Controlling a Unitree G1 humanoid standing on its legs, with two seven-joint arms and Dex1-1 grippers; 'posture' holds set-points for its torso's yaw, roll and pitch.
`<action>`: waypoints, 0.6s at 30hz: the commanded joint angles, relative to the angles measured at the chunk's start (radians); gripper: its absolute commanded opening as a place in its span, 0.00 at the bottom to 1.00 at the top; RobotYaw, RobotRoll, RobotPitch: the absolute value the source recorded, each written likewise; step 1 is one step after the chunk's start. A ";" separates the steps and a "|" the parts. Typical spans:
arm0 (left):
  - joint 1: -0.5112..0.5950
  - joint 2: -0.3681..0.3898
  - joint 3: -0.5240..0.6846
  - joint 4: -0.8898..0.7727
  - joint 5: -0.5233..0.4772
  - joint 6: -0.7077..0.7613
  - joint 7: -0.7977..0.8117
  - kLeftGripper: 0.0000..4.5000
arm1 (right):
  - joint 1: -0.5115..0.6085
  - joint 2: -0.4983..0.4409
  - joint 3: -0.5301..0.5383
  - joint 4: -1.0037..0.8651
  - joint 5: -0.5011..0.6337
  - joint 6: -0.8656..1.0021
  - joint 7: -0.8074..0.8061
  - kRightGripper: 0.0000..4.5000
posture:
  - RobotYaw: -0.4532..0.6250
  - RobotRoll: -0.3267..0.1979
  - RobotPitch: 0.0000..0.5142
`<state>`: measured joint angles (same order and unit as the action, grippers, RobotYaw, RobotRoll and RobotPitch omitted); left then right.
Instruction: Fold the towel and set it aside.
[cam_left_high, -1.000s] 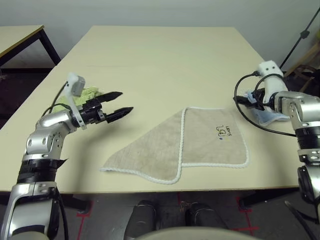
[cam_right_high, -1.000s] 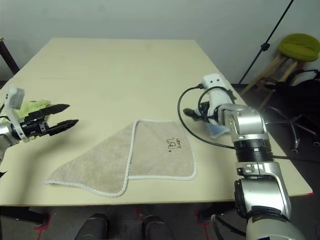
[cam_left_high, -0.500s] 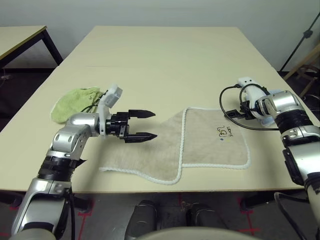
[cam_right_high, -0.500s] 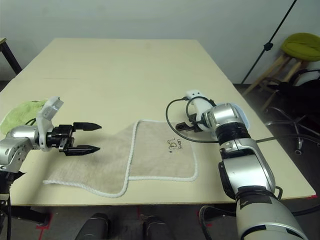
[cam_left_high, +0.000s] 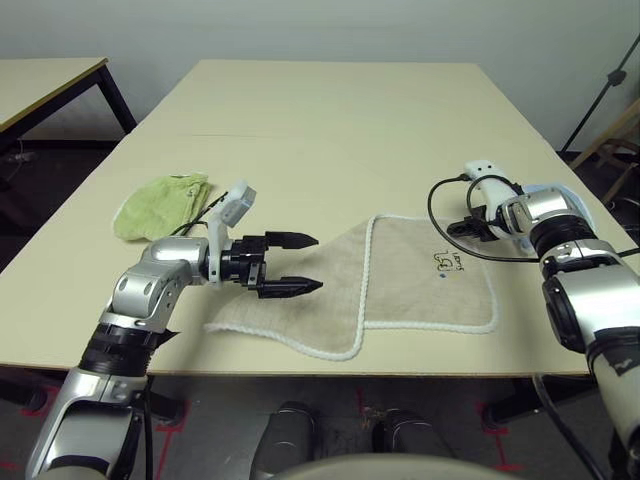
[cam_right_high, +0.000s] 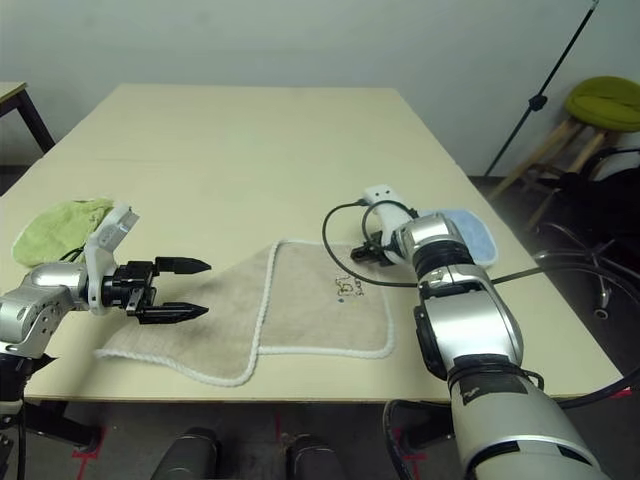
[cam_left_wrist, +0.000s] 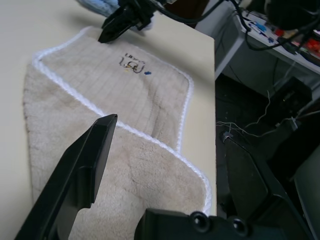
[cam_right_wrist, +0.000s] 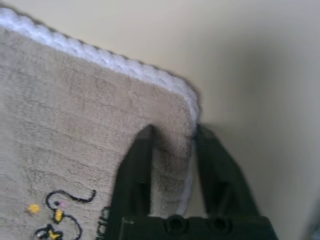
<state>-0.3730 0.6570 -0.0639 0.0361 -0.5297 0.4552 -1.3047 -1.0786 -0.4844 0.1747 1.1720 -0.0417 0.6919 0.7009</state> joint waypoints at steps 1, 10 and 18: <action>-0.030 -0.015 -0.012 -0.038 0.017 0.043 0.062 1.00 | -0.055 0.002 -0.024 -0.034 -0.003 -0.009 0.000 0.07 | 0.57 0.62 0.05; -0.051 -0.070 -0.046 -0.099 0.024 0.092 0.149 1.00 | -0.172 0.013 -0.055 -0.213 0.005 -0.109 -0.001 0.01 | 0.56 0.62 0.06; -0.124 -0.106 -0.147 -0.084 0.130 0.211 0.302 1.00 | -0.286 0.065 -0.089 -0.181 -0.006 -0.238 -0.117 0.01 | 0.57 0.62 0.07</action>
<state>-0.4813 0.5609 -0.1728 -0.0461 -0.4422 0.6361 -1.0422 -1.3416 -0.4293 0.0993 0.9623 -0.0392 0.4924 0.6190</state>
